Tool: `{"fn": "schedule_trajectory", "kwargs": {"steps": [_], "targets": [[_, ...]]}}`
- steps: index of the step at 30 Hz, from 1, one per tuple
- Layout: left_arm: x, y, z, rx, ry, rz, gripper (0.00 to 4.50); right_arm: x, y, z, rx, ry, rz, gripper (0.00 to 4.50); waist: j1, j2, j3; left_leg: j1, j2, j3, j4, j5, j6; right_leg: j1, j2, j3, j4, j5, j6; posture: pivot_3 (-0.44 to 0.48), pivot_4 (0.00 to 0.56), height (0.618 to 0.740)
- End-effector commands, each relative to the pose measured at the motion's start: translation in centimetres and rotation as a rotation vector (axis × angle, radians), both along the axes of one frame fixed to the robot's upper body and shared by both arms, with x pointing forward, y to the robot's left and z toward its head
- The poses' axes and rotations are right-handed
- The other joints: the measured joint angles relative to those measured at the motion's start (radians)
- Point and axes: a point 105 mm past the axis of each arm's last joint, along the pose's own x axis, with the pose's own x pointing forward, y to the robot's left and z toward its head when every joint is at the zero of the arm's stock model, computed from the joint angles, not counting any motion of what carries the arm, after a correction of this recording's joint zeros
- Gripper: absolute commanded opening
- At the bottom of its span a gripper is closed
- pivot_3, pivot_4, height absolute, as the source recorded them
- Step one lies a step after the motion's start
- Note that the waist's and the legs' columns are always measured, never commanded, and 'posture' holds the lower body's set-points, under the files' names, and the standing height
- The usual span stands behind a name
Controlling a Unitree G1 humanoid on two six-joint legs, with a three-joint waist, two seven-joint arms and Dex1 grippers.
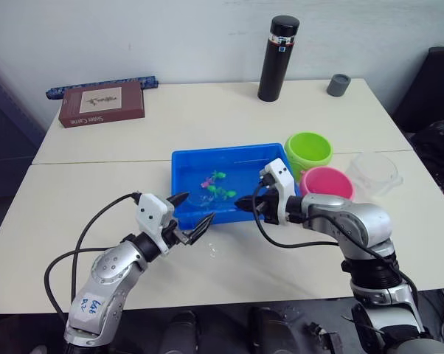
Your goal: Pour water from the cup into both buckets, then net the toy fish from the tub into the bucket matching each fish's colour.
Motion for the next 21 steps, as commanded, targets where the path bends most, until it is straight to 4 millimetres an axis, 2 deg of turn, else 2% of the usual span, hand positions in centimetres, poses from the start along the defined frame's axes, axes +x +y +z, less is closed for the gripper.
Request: {"fn": "schedule_trajectory", "kwargs": {"steps": [1, 12, 21], "targets": [[-0.4, -0.2, 0.8, -0.006, -0.039, -0.005, 4.46, 0.5, 0.4, 1.4, 0.034, -0.051, -0.003, 0.00, -0.001, 0.000, 0.000, 0.000, 0.000, 0.000, 0.000, 0.000, 0.000, 0.000, 0.000, 0.000, 0.000, 0.000, 0.000, 0.000, 0.150, 0.740], [-0.4, -0.2, 0.7, -0.005, -0.037, -0.001, 4.46, 1.7, 1.3, 1.4, 0.071, -0.060, -0.043, 0.00, -0.001, 0.000, 0.000, -0.001, 0.000, 0.000, 0.000, 0.000, 0.000, -0.001, 0.000, 0.000, 0.000, 0.000, 0.000, 0.000, 0.150, 0.740], [-0.4, -0.2, 0.7, -0.004, -0.038, -0.002, 4.46, 2.6, 0.9, 0.8, 0.070, -0.064, -0.094, 0.00, -0.001, 0.000, 0.000, -0.001, 0.000, 0.000, -0.001, 0.000, 0.000, -0.001, 0.000, 0.000, -0.001, 0.000, 0.000, 0.000, 0.150, 0.740]]}}
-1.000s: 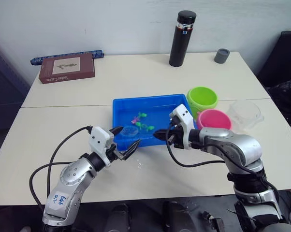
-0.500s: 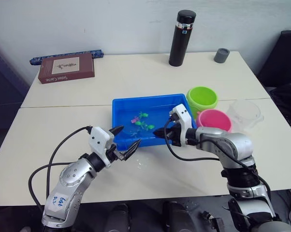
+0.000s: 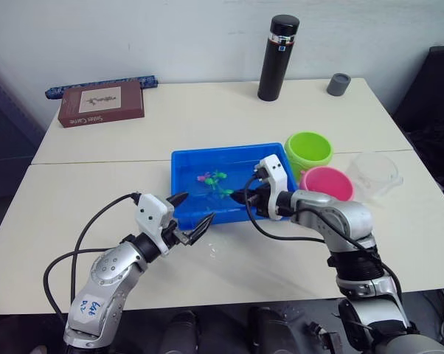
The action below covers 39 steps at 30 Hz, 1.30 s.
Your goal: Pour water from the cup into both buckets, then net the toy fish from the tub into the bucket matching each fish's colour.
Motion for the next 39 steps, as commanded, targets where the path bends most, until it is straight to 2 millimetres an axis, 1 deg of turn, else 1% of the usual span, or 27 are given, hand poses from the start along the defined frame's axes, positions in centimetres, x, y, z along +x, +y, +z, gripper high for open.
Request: {"fn": "schedule_trajectory", "kwargs": {"steps": [1, 6, 13, 23, 31, 37, 39], "targets": [[-0.3, -0.2, 0.8, -0.005, -0.040, -0.009, 4.46, 0.6, -0.1, 1.2, 0.023, -0.053, -0.022, 0.00, -0.001, 0.000, 0.000, 0.000, 0.000, 0.000, 0.000, 0.000, 0.000, 0.000, 0.000, 0.000, 0.000, 0.000, 0.000, 0.000, 0.150, 0.740], [-0.3, -0.2, 0.8, -0.004, -0.041, -0.013, 4.46, 1.1, -0.2, 1.2, 0.032, -0.057, -0.050, 0.00, -0.002, 0.000, 0.000, 0.000, 0.000, 0.000, 0.000, 0.000, 0.000, 0.000, 0.000, 0.000, 0.000, 0.000, 0.000, 0.000, 0.150, 0.740], [-0.2, -0.2, 0.7, -0.003, -0.039, -0.015, 4.46, 1.9, -0.4, 1.9, 0.051, -0.082, -0.085, 0.00, -0.002, 0.000, 0.000, 0.000, 0.000, 0.000, -0.001, 0.000, 0.000, 0.000, 0.000, 0.000, -0.001, 0.000, 0.000, 0.000, 0.150, 0.740], [-0.2, -0.3, 0.6, -0.004, -0.037, -0.020, 4.46, 2.0, -0.6, 2.1, 0.058, -0.102, -0.102, 0.00, -0.002, 0.000, 0.000, -0.001, 0.000, 0.000, -0.001, -0.001, 0.000, -0.002, 0.000, 0.000, -0.001, 0.000, 0.000, 0.000, 0.150, 0.740], [-0.1, -0.3, 0.5, 0.001, -0.040, -0.025, 4.46, 1.2, -0.1, 2.9, 0.060, -0.144, -0.077, 0.00, -0.002, 0.000, 0.000, -0.001, 0.001, 0.001, -0.001, -0.001, 0.000, -0.002, 0.000, 0.000, -0.001, 0.000, 0.000, 0.000, 0.150, 0.740], [-0.2, -0.3, 0.4, 0.002, -0.039, -0.026, 4.46, -0.1, 0.1, 3.8, 0.064, -0.182, -0.047, 0.00, -0.002, 0.000, 0.000, -0.003, 0.001, 0.000, -0.001, -0.001, 0.000, -0.003, 0.000, 0.000, -0.001, 0.000, 0.000, 0.000, 0.150, 0.740], [-0.2, -0.3, 0.4, 0.002, -0.039, -0.027, 4.46, -0.7, -0.1, 4.1, 0.048, -0.210, -0.038, 0.00, -0.001, 0.000, 0.000, -0.004, 0.001, 0.001, -0.001, -0.001, 0.000, -0.005, 0.000, 0.000, -0.001, 0.000, 0.000, 0.000, 0.150, 0.740]]}}
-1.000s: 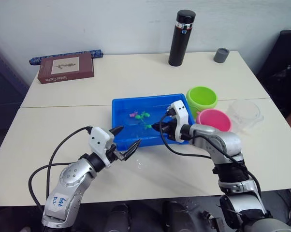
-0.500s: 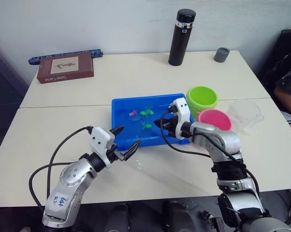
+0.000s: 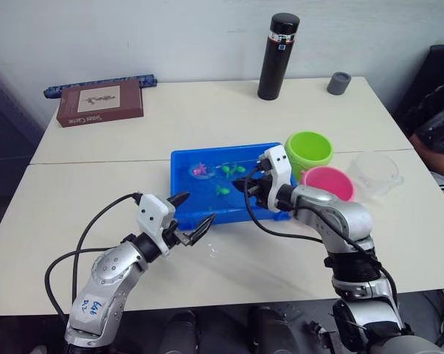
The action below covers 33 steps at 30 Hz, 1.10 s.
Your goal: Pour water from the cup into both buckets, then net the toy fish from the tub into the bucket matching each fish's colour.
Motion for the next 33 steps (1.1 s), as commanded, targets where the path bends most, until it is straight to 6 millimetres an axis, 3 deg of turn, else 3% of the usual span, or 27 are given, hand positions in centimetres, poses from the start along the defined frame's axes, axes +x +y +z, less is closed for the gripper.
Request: {"fn": "schedule_trajectory", "kwargs": {"steps": [1, 13, 24, 29, 33], "targets": [[-0.3, -0.1, 0.5, -0.005, -0.030, -0.012, 4.46, -1.2, -0.3, 2.0, -0.004, -0.096, 0.026, 0.00, 0.001, 0.000, 0.000, -0.001, 0.000, 0.000, 0.000, 0.000, 0.000, -0.002, 0.000, 0.000, 0.000, 0.000, 0.000, 0.000, 0.150, 0.740], [-0.2, -0.7, 1.2, 0.016, -0.067, -0.101, 4.46, -6.0, -4.3, 3.6, -0.176, -0.344, -0.008, 0.00, 0.006, 0.000, 0.000, -0.010, -0.001, 0.000, 0.002, 0.000, 0.001, -0.008, 0.000, -0.001, 0.000, 0.000, 0.001, 0.000, 0.150, 0.740], [0.2, -2.0, 2.3, 0.027, -0.099, -0.237, 4.46, -8.0, -8.6, 7.1, -0.229, -0.577, -0.265, 0.00, 0.007, 0.000, 0.000, -0.009, -0.001, 0.005, 0.004, 0.002, 0.001, -0.007, 0.001, -0.003, 0.002, 0.001, 0.002, 0.000, 0.150, 0.740], [0.7, -3.1, 2.8, 0.041, -0.118, -0.321, 4.46, -8.9, -12.2, 7.6, -0.341, -0.662, -0.448, 0.00, 0.016, 0.000, 0.000, -0.010, -0.002, 0.005, 0.004, 0.002, 0.001, -0.006, 0.001, -0.003, 0.002, 0.001, 0.002, 0.000, 0.150, 0.740], [1.0, -3.7, 3.1, 0.046, -0.133, -0.375, 4.46, -9.9, -13.8, 7.2, -0.409, -0.687, -0.519, 0.00, 0.022, 0.000, 0.000, -0.010, -0.002, 0.005, 0.004, 0.002, 0.001, -0.006, 0.002, -0.002, 0.001, 0.001, 0.002, 0.000, 0.150, 0.740]]}}
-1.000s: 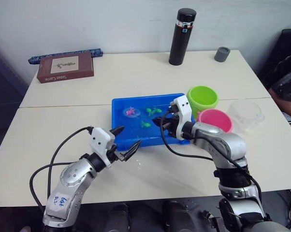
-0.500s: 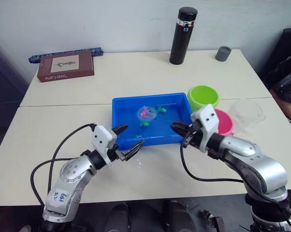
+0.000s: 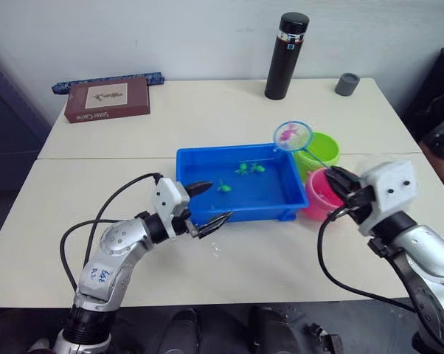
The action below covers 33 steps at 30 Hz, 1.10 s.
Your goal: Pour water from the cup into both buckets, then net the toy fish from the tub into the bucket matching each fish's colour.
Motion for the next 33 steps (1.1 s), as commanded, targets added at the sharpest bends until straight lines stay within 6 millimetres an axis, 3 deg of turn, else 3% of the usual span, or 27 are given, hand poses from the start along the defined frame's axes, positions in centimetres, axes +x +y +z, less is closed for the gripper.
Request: {"fn": "schedule_trajectory", "kwargs": {"steps": [1, 15, 20, 29, 33], "targets": [[-0.1, -0.8, 0.9, -0.013, -0.039, -0.063, 4.46, -1.4, -0.8, 1.5, -0.079, -0.110, -0.052, 0.00, -0.001, 0.000, 0.000, 0.000, 0.000, 0.000, 0.000, 0.000, 0.000, 0.000, 0.000, 0.000, 0.000, 0.000, 0.000, 0.000, 0.150, 0.740], [0.6, -1.9, 1.3, -0.011, -0.046, -0.130, 4.46, -5.1, -4.1, -2.1, -0.287, -0.095, -0.201, 0.00, -0.003, 0.000, 0.000, 0.002, 0.000, 0.000, 0.002, 0.001, 0.000, 0.001, 0.001, 0.002, 0.003, 0.000, 0.001, 0.000, 0.150, 0.740], [0.6, -2.0, 1.2, -0.010, -0.045, -0.130, 4.46, -5.4, -5.1, -2.5, -0.379, -0.121, -0.223, 0.00, -0.003, 0.000, 0.000, 0.003, 0.000, 0.000, 0.002, 0.001, 0.000, 0.002, 0.002, 0.003, 0.004, 0.000, 0.000, 0.000, 0.150, 0.740], [0.4, -2.1, 1.2, -0.014, -0.046, -0.122, 4.46, -6.0, -6.8, -5.3, -0.616, -0.144, -0.217, 0.00, -0.002, 0.000, 0.000, 0.006, 0.000, 0.001, 0.002, 0.001, 0.000, 0.004, 0.001, 0.003, 0.005, 0.000, 0.000, 0.000, 0.150, 0.740], [0.3, -2.1, 1.2, -0.016, -0.046, -0.117, 4.46, -5.9, -7.7, -5.7, -0.713, -0.161, -0.236, 0.00, -0.008, 0.000, 0.000, 0.017, 0.000, 0.001, -0.001, 0.001, -0.001, 0.015, 0.001, 0.003, 0.002, -0.001, -0.001, 0.000, 0.150, 0.740]]}}
